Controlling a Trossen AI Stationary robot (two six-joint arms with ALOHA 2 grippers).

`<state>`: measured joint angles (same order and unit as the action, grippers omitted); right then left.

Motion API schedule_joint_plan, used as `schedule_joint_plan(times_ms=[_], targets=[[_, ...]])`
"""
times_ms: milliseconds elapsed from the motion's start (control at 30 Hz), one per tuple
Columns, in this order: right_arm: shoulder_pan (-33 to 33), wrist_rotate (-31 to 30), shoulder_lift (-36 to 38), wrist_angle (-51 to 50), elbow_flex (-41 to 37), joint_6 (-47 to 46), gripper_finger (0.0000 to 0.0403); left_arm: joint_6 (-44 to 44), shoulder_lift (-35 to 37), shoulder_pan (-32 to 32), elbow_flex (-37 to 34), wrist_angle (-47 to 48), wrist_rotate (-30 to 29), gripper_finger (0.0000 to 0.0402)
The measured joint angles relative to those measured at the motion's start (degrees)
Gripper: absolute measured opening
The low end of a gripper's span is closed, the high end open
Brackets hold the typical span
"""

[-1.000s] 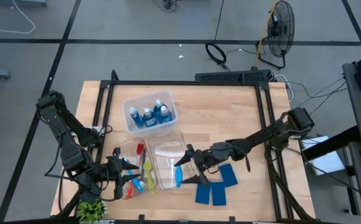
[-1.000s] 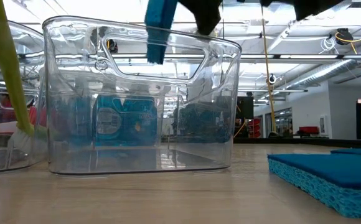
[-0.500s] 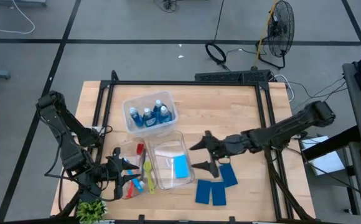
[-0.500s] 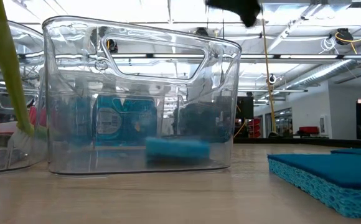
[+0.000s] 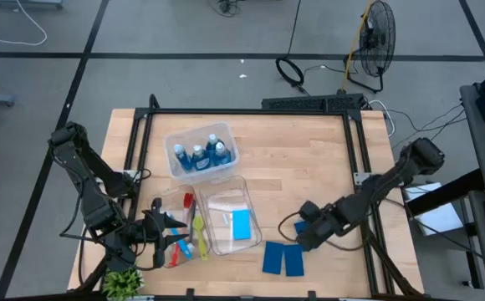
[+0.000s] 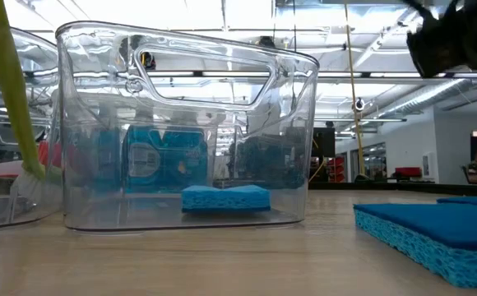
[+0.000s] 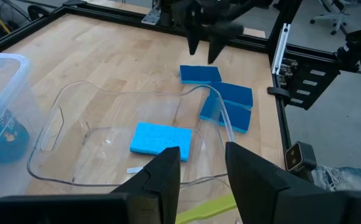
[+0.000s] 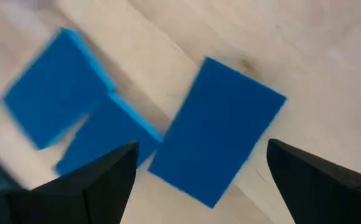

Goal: Pick & Place Kitchen Sink Supplies
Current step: Put the blue sponge wipe into the right transparent bin

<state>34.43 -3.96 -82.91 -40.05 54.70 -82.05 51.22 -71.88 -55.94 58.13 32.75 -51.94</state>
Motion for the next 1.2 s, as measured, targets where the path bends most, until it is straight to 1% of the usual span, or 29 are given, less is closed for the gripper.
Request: schedule_joint_plan(times_ms=[100, 200, 233, 300, 400, 600, 733, 833, 967, 1033, 1200], targets=[[0.13, 1.26, -3.42, 2.03, 0.0, -1.11, 0.0338, 0.0, 0.0, 0.0, 0.0, 0.0, 0.0, 0.0132], [-0.54, 1.52, -6.38, 6.15, 0.0, -0.27, 0.0338, 0.0, 0.0, 0.0, 0.0, 0.02, 0.0, 0.0132], [-1.01, 2.55, -7.45, 6.58, 0.02, 0.04, 0.0338, 0.0, 0.01, 0.0, 0.0, 0.02, 0.0, 0.0132], [-2.0, 4.11, -9.64, 5.3, 0.08, -0.01, 0.0338, 0.0, -0.01, -0.02, 0.0, 0.0, 0.0, 0.0131], [-3.33, 4.2, -12.33, 2.94, 0.33, 0.0, 0.0338, 0.0, 0.0, 0.0, 0.0, 0.0, -0.02, 0.0131], [-6.11, 5.54, -15.75, 0.65, 0.26, 3.62, 0.0338, 0.0, -0.01, 0.0, 0.0, 0.0, 0.0, 0.0132], [-7.45, 5.77, -15.35, -2.06, 0.15, 7.6, 0.0334, 0.0, -0.01, -0.02, 0.0, 0.0, 0.0, 0.0132], [-8.69, 7.82, -13.07, -1.32, 0.11, 10.64, 0.0328, 0.0, -0.01, 0.0, 0.0, 0.0, -0.02, 0.0132], [-9.97, 9.46, -9.34, -2.98, -0.2, 10.98, 0.0322, 0.0, -0.01, -0.02, 0.0, 0.0, -0.02, 0.0132], [-10.61, 9.09, -7.48, -4.84, -0.26, 10.72, 0.0321, 0.0, -0.01, 0.0, 0.0, 0.03, 0.0, 0.0132], [-12.18, 9.84, -4.61, -12.14, -0.12, 10.05, 0.032, 0.0, -0.01, 0.0, 0.0, 0.0, 0.0, 0.0131]])
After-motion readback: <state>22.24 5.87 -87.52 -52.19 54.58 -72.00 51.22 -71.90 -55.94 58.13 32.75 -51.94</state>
